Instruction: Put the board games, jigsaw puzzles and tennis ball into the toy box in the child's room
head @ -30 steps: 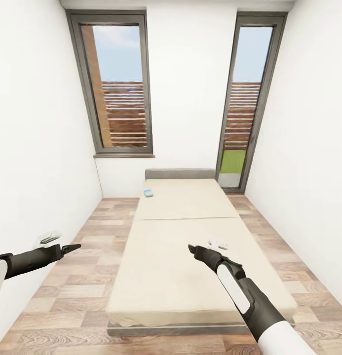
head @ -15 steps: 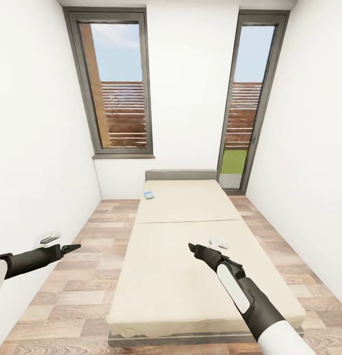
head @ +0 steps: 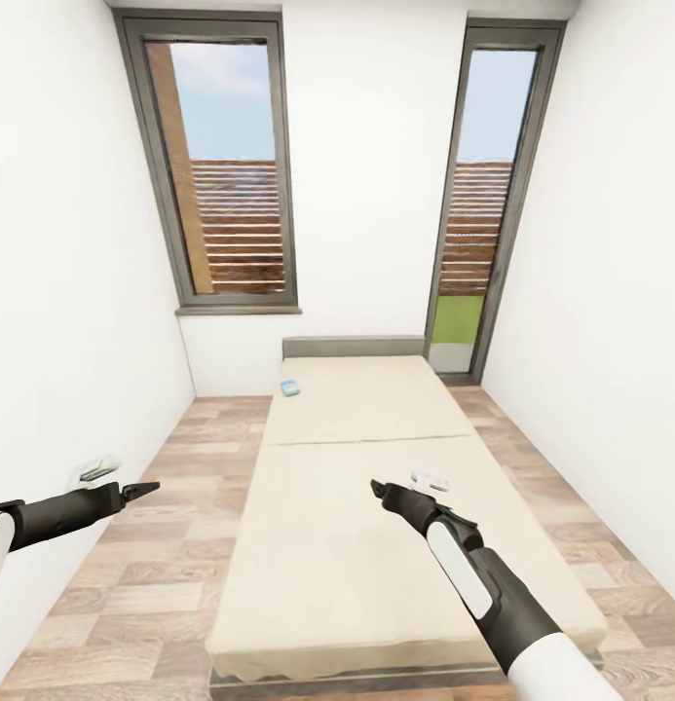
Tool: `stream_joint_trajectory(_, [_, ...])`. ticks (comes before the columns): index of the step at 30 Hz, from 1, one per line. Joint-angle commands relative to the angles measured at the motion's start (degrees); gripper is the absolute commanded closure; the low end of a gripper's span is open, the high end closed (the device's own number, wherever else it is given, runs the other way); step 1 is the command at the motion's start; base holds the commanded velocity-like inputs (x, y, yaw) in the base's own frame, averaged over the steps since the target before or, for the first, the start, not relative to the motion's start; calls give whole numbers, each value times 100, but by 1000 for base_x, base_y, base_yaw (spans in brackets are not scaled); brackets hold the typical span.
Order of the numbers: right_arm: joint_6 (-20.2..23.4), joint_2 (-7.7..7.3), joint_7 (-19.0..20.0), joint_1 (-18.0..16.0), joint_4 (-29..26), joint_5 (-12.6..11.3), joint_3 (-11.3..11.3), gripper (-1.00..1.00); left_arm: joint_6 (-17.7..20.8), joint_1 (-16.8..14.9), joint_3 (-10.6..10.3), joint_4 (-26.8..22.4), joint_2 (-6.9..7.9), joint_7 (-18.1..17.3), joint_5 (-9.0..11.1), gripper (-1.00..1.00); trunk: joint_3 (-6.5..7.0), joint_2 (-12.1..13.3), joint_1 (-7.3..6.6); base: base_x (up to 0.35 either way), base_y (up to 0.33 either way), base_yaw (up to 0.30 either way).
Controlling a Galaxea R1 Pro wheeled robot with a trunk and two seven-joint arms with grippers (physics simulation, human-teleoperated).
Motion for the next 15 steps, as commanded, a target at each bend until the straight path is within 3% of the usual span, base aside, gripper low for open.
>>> stream_joint_trajectory(1, [8, -4, -58, -7, -11, -58, 23, -100, 31, -7, 6, 0, 0, -18, 3, -100, -14, -13, 6, 171, 125, -4])
stream_joint_trajectory(15, [8, 16, -65, -7, -9, -52, 34, -100, 31, -8, 6, 0, 0, -18, 2, -100, -14, -13, 6, 75, 72, -1])
